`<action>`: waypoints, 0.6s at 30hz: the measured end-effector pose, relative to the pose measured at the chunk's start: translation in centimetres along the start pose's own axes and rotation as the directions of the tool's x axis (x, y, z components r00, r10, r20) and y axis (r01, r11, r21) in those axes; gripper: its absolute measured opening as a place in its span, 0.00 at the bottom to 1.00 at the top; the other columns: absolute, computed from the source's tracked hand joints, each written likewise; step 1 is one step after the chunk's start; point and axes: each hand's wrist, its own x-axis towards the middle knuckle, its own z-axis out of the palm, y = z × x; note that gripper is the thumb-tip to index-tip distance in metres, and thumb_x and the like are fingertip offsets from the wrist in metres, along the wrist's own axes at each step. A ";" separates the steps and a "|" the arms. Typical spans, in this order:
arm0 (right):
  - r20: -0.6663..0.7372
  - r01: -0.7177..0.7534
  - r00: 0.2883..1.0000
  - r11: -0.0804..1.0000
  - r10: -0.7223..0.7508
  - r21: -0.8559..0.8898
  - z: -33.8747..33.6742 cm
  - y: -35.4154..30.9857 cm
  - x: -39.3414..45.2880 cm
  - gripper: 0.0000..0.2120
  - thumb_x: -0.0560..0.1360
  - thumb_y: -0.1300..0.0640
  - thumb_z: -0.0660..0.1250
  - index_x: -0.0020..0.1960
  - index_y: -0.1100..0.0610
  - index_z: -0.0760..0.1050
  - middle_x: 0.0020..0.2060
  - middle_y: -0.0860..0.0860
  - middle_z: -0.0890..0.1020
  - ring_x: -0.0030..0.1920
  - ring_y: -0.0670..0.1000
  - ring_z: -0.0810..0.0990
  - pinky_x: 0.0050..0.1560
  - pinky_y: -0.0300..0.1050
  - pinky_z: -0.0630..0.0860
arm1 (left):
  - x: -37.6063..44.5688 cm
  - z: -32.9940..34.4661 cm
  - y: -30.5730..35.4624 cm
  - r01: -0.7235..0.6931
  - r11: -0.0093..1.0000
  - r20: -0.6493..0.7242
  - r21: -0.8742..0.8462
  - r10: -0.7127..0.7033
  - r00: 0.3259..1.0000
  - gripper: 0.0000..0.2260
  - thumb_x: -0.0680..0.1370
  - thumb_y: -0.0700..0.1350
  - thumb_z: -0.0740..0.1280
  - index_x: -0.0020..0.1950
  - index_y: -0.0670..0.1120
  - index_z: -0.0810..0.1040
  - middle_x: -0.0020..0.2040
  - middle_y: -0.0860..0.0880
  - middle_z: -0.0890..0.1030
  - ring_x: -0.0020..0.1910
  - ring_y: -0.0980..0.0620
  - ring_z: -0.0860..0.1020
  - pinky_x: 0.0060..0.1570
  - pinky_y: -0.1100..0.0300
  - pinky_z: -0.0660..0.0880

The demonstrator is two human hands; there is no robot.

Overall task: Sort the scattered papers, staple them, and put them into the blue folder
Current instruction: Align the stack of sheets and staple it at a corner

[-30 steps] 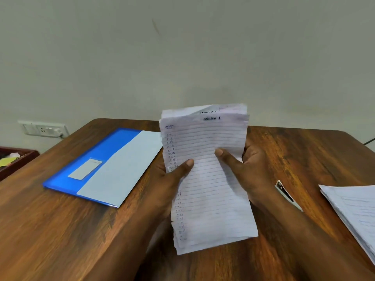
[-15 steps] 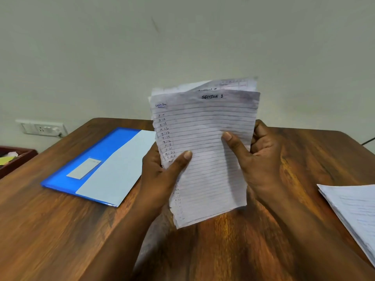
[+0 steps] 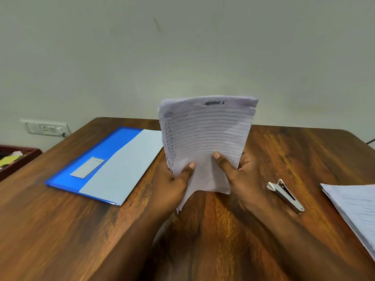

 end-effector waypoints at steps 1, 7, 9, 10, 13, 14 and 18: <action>-0.006 -0.004 1.000 1.000 0.004 0.002 0.1 0.0 0.1 0.12 0.77 0.61 0.74 0.59 0.55 0.79 0.52 0.46 0.87 0.54 0.48 0.86 0.50 0.44 0.84 | 0.0 0.1 -0.1 0.004 1.000 -0.011 -0.019 -0.004 1.000 0.24 0.77 0.52 0.74 0.71 0.47 0.76 0.60 0.49 0.84 0.59 0.50 0.84 0.47 0.62 0.84; -0.020 -0.039 0.999 0.999 0.039 -0.027 0.0 0.2 0.2 0.11 0.77 0.63 0.74 0.58 0.53 0.80 0.52 0.47 0.88 0.54 0.49 0.87 0.51 0.45 0.84 | -0.3 0.5 -0.4 0.035 0.999 0.028 -0.035 -0.034 0.999 0.13 0.81 0.48 0.72 0.64 0.57 0.75 0.56 0.55 0.83 0.55 0.59 0.84 0.44 0.66 0.82; -0.013 -0.090 0.996 0.996 0.090 -0.022 0.0 0.9 0.0 0.11 0.78 0.63 0.73 0.59 0.56 0.81 0.52 0.49 0.88 0.54 0.50 0.87 0.52 0.46 0.85 | -0.6 0.7 -0.5 0.044 0.999 0.050 -0.017 -0.043 0.998 0.11 0.82 0.47 0.71 0.57 0.61 0.73 0.53 0.59 0.81 0.49 0.70 0.82 0.39 0.72 0.79; -0.017 -0.094 0.995 0.995 0.094 -0.021 -0.1 1.1 0.1 0.11 0.78 0.63 0.73 0.60 0.57 0.81 0.52 0.49 0.88 0.54 0.51 0.87 0.51 0.45 0.85 | -0.6 0.8 -0.6 0.049 0.999 0.047 -0.011 -0.049 0.998 0.11 0.82 0.47 0.72 0.56 0.61 0.73 0.53 0.59 0.81 0.48 0.72 0.81 0.38 0.72 0.78; -0.017 -0.073 0.997 0.996 0.072 -0.049 -0.3 1.1 0.3 0.13 0.78 0.63 0.73 0.62 0.59 0.80 0.53 0.48 0.88 0.54 0.49 0.87 0.50 0.42 0.84 | -0.4 0.8 -0.8 0.067 0.998 0.025 -0.012 -0.067 0.997 0.11 0.81 0.48 0.72 0.56 0.61 0.73 0.54 0.59 0.81 0.50 0.66 0.83 0.39 0.71 0.78; -0.007 -0.081 0.997 0.995 0.081 -0.055 -0.3 1.1 0.4 0.13 0.78 0.63 0.73 0.62 0.58 0.80 0.53 0.47 0.88 0.54 0.48 0.87 0.49 0.41 0.83 | -0.3 0.8 -0.8 0.072 0.997 0.028 -0.014 -0.071 0.997 0.11 0.81 0.48 0.72 0.57 0.61 0.74 0.55 0.58 0.82 0.52 0.62 0.83 0.39 0.71 0.79; 0.044 -0.142 0.988 0.986 0.146 -0.083 -0.9 0.2 0.7 0.15 0.75 0.62 0.76 0.59 0.53 0.79 0.52 0.47 0.88 0.53 0.50 0.87 0.48 0.44 0.84 | 0.0 0.1 -0.3 0.086 0.996 0.077 -0.007 -0.085 0.993 0.14 0.80 0.46 0.74 0.64 0.55 0.77 0.56 0.55 0.85 0.50 0.63 0.84 0.41 0.68 0.81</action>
